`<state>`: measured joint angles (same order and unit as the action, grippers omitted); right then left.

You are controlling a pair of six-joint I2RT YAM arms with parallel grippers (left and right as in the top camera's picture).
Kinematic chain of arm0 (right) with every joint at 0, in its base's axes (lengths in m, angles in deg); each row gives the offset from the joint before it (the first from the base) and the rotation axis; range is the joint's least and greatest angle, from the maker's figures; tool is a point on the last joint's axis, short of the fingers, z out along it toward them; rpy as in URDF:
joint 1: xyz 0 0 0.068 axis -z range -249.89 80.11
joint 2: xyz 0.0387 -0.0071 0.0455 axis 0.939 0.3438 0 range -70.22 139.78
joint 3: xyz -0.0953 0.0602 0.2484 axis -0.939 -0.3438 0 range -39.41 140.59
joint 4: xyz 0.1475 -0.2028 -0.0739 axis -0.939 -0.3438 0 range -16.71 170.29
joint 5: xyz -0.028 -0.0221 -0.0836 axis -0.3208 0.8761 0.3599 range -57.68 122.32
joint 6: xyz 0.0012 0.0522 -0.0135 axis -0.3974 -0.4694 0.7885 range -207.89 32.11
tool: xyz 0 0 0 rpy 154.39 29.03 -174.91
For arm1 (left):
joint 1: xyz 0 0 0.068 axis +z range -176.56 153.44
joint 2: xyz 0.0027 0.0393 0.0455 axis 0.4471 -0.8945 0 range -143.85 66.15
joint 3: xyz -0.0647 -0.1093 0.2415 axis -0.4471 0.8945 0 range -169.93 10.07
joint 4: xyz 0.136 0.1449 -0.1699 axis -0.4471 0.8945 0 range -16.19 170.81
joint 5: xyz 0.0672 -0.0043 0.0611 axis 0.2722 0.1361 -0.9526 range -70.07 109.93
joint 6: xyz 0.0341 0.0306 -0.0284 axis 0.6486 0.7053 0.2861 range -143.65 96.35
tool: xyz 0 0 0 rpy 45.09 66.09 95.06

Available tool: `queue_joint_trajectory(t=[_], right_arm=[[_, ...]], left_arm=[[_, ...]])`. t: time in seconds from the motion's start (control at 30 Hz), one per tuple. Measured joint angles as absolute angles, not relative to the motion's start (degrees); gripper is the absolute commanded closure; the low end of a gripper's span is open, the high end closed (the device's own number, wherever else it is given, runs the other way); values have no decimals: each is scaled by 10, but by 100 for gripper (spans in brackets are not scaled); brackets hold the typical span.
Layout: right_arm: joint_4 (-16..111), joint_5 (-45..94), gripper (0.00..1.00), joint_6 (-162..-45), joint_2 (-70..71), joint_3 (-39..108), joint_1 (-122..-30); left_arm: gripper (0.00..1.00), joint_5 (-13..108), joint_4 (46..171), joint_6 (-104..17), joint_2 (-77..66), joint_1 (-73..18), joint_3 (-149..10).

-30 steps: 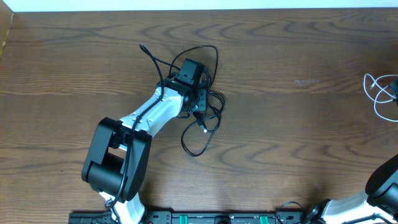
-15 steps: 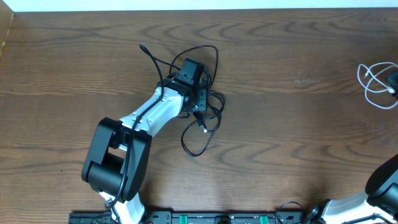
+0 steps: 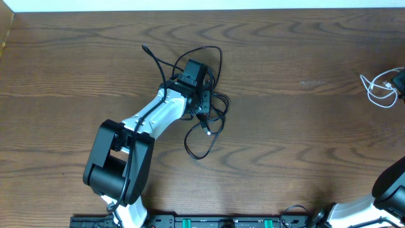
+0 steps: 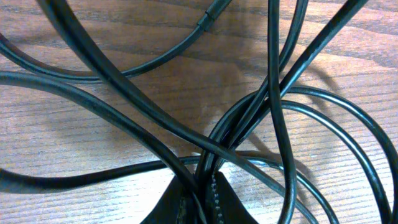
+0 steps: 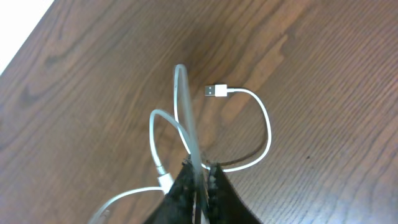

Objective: Untangle cables

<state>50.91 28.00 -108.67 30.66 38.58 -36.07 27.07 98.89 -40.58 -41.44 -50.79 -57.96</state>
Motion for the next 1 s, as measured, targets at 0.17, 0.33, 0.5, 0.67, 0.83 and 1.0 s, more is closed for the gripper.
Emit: queue_joint_trajectory(t=[0.17, 0.33, 0.5, 0.67, 0.83, 1.0], right_arm=[[509, 283, 55, -1081, 307, 386, -361], [508, 287, 51, -1082, 307, 386, -361], [508, 287, 51, -1082, 307, 383, -361], [508, 287, 51, -1083, 307, 373, -363], [511, 277, 54, -1085, 307, 372, -383], [515, 253, 52, -1085, 307, 372, -431]], left_arm=[[90, 271, 989, -406, -414, -508, -580], [87, 271, 989, -406, -414, -508, -580], [87, 271, 989, -406, -414, -508, -580], [88, 271, 989, -406, -414, -508, -580], [88, 271, 989, -406, -414, -508, -580], [93, 270, 986, -406, -414, -508, -580]])
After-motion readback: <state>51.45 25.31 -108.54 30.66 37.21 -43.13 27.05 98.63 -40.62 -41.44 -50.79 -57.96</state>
